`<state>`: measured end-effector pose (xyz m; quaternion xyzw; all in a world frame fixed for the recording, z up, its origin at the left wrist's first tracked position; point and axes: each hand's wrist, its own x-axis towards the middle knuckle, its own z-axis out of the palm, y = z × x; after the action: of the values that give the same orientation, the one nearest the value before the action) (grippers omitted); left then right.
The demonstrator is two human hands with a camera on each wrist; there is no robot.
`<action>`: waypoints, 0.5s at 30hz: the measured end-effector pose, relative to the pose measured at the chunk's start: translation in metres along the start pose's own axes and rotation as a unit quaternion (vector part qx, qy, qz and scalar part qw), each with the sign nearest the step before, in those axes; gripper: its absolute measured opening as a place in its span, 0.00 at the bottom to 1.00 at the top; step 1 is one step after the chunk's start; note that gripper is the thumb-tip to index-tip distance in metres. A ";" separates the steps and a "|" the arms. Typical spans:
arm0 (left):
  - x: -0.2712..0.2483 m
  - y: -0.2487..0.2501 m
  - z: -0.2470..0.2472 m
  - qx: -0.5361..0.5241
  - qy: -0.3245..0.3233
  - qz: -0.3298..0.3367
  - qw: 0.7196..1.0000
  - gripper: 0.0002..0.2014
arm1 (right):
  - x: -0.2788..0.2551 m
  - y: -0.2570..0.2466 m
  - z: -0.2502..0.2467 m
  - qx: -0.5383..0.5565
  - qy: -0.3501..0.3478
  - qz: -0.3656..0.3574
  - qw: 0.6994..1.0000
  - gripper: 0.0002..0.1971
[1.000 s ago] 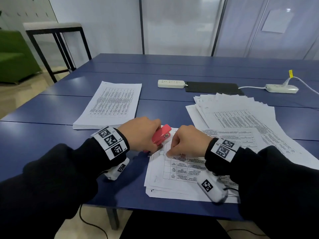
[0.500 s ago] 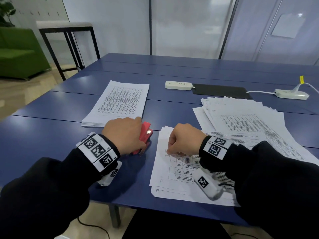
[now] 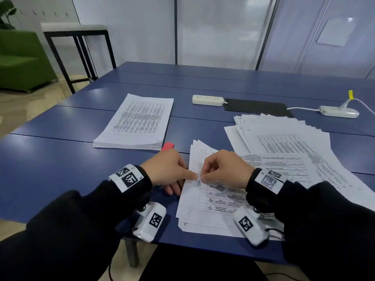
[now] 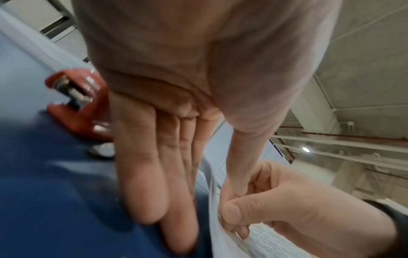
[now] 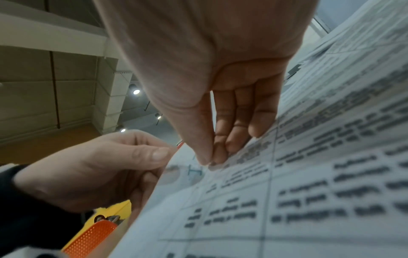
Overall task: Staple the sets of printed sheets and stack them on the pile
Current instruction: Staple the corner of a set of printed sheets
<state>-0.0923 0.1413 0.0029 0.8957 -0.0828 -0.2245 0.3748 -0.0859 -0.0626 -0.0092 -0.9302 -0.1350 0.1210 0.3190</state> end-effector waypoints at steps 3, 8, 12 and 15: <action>0.006 0.001 0.007 -0.026 0.007 0.005 1.000 0.10 | -0.003 0.003 0.000 0.026 0.002 -0.001 1.000 0.04; 0.016 -0.004 0.018 -0.028 0.018 0.027 0.999 0.05 | -0.004 0.012 -0.001 0.085 -0.005 -0.019 0.996 0.03; 0.018 -0.009 0.021 -0.078 0.021 0.030 0.996 0.04 | -0.002 0.015 0.004 0.112 -0.007 -0.009 0.994 0.08; 0.017 -0.010 0.023 -0.111 0.020 0.030 0.993 0.03 | 0.001 0.013 0.007 0.100 -0.016 0.011 0.995 0.12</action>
<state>-0.0880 0.1287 -0.0244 0.8501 -0.0764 -0.2029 0.4799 -0.0852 -0.0678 -0.0230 -0.8930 -0.1173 0.1523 0.4070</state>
